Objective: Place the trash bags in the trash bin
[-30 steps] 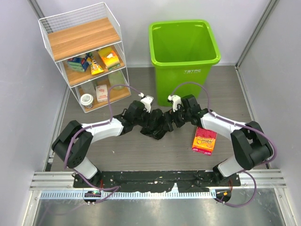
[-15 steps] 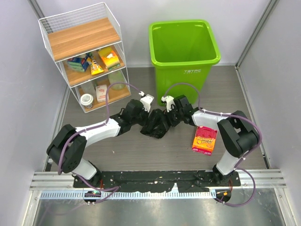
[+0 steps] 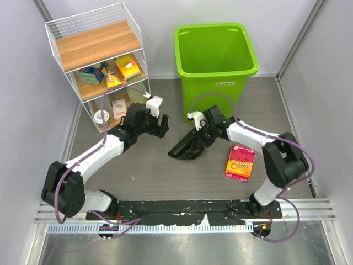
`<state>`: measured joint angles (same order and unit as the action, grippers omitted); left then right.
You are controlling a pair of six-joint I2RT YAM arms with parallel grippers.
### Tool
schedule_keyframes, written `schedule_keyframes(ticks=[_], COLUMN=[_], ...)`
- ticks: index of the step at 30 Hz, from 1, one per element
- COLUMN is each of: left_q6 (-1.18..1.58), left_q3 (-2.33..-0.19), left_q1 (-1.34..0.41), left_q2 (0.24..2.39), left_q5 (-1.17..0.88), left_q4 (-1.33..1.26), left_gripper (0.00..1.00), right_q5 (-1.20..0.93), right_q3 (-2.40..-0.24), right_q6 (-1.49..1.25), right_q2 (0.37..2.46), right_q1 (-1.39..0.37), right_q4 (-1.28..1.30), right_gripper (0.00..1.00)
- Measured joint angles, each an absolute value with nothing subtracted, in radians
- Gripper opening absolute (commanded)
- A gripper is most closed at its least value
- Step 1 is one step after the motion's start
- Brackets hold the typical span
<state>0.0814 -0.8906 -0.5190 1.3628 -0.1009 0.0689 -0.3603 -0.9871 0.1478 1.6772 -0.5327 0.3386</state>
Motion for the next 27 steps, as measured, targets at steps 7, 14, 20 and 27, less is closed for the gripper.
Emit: schedule_keyframes(ticks=[7, 14, 20, 27], left_q6=[-0.004, -0.043, -0.071, -0.123], left_q3=[-0.966, -1.057, -1.086, -1.169], left_q1=[-0.517, -0.517, -0.517, -0.517], left_q2=[1.333, 1.482, 1.597, 1.736], left_q5=[-0.204, -0.252, -0.262, -0.254], left_q4=[0.125, 0.133, 0.117, 0.099], left_gripper=[0.84, 0.84, 0.84, 0.85], right_q5=[-0.369, -0.341, -0.278, -0.207], right_q3=[-1.245, -1.332, -1.378, -1.518], right_q6=[0.327, 0.47, 0.526, 0.533], right_q2=[1.473, 1.331, 1.262, 1.179], right_q1=[-0.533, -0.533, -0.533, -0.527], right_q4=[0.664, 0.918, 1.06, 1.123], right_gripper=[0.01, 0.02, 0.01, 0.01])
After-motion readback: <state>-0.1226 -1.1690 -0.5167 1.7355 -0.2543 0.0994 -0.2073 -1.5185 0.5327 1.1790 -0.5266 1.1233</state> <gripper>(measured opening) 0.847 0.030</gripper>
